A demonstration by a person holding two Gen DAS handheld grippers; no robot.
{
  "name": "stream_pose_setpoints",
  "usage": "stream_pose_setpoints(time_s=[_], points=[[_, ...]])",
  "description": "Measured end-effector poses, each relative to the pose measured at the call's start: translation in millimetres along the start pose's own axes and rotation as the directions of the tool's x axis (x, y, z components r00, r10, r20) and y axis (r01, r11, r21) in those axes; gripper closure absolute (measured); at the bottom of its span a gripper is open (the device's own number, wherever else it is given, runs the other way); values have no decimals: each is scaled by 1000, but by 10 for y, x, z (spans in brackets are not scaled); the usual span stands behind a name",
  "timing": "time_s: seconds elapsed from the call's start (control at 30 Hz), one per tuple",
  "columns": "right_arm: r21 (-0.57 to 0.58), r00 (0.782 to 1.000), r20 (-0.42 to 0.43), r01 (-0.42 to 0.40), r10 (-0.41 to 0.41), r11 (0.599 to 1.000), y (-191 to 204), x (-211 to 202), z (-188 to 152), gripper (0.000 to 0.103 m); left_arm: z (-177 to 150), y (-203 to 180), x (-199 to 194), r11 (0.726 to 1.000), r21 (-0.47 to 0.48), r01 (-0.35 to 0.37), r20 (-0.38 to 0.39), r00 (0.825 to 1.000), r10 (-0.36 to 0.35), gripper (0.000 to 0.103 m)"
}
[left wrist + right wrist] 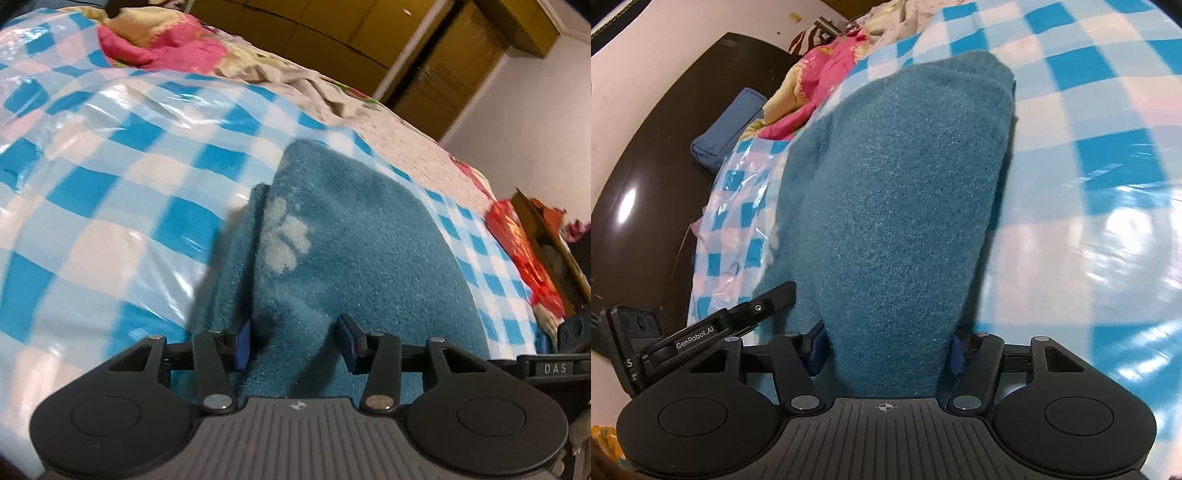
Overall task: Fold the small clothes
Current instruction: 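Lower both open tools onto the folded teal sweater's edge, straddling it, then lift both open tools back off the sweater edge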
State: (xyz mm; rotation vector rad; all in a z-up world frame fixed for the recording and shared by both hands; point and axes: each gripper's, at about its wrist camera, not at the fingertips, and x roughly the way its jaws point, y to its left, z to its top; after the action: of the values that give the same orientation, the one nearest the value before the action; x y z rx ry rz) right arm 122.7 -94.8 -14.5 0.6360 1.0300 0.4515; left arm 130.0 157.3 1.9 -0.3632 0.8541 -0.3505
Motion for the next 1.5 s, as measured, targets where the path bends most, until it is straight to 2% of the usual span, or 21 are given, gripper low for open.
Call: stream_pose_setpoints(time_s=[0.27,0.47,0.67,0.77,0.87,1.03,1.13,1.27,1.4,1.5], points=[[-18,994,38,99,-99,995,-372,-643,-65,43,-261,-807,173,985,168,36,-66,998,-25,43],[11,981,108,160,-160,987,-570,-960,-68,44,-292,-1223,367,980,189,68,-97,994,-50,43],[78,971,132,192,-201,978,-888,-1315,-291,44,-534,-1640,443,955,276,108,-118,990,-78,43],[83,968,124,209,-218,974,-946,-1392,-332,42,-549,-1710,437,951,297,89,-110,992,-58,43],[39,959,138,243,-246,969,-843,-1430,-349,41,-484,-1675,353,956,286,71,-107,993,-42,43],[-14,945,167,288,-281,958,-760,-1456,-392,38,-337,-1693,203,953,304,6,-29,1000,3,44],[-9,941,173,296,-290,955,-798,-1453,-398,37,-240,-1754,278,954,300,-10,-13,1000,14,44],[-20,934,182,315,-307,949,-767,-1446,-405,37,-238,-1807,530,940,327,-93,-16,994,104,42],[-38,924,193,344,-331,938,-709,-1419,-403,37,-256,-1672,542,957,273,-97,-10,995,104,39],[-59,914,201,371,-353,927,-665,-1384,-406,37,-302,-1642,524,948,292,-130,8,991,134,36]])
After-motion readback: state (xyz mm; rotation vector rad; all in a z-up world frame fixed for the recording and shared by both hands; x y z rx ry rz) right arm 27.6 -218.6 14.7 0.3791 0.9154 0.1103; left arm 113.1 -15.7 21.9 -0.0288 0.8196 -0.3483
